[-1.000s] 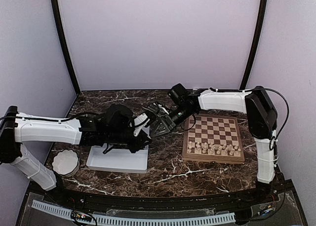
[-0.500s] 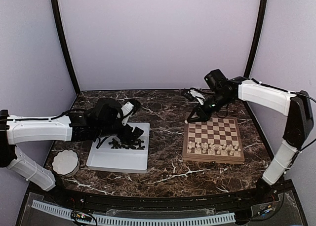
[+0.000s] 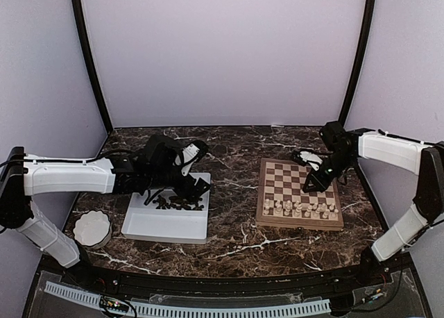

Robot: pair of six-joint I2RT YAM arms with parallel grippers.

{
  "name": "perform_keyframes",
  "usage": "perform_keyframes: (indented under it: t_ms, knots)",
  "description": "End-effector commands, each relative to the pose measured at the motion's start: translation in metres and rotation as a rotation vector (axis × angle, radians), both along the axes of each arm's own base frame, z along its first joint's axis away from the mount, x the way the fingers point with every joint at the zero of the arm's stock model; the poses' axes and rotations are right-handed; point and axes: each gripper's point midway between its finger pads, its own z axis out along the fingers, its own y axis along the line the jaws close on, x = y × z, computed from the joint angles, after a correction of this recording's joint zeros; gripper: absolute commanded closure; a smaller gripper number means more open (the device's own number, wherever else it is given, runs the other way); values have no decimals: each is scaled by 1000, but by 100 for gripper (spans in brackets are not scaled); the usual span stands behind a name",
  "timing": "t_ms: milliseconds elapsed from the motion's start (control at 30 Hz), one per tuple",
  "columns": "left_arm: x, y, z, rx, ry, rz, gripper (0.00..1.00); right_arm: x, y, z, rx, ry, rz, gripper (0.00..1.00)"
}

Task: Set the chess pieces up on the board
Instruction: Place the pawn at e2.

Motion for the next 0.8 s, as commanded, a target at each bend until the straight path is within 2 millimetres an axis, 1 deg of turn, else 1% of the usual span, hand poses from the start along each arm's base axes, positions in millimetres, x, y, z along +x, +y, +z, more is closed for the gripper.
perform_keyframes:
  t_ms: [0,133,300,500,767]
  knots:
    - [-6,-10,17,-54,1,-54,11,-4,-7,-9,-44,-11,27,99]
    - [-8,-7,16,-52,-1,-49,11,-11,-10,-18,-68,18,61,99]
    - [-9,-3,16,-54,-6,-41,12,-15,-7,-19,-53,27,86,99]
    - [-10,-2,13,-48,-4,-39,12,-24,-7,-28,-63,71,106,98]
    - [-10,-2,11,-46,1,-40,12,-29,-7,-34,-77,96,118,98]
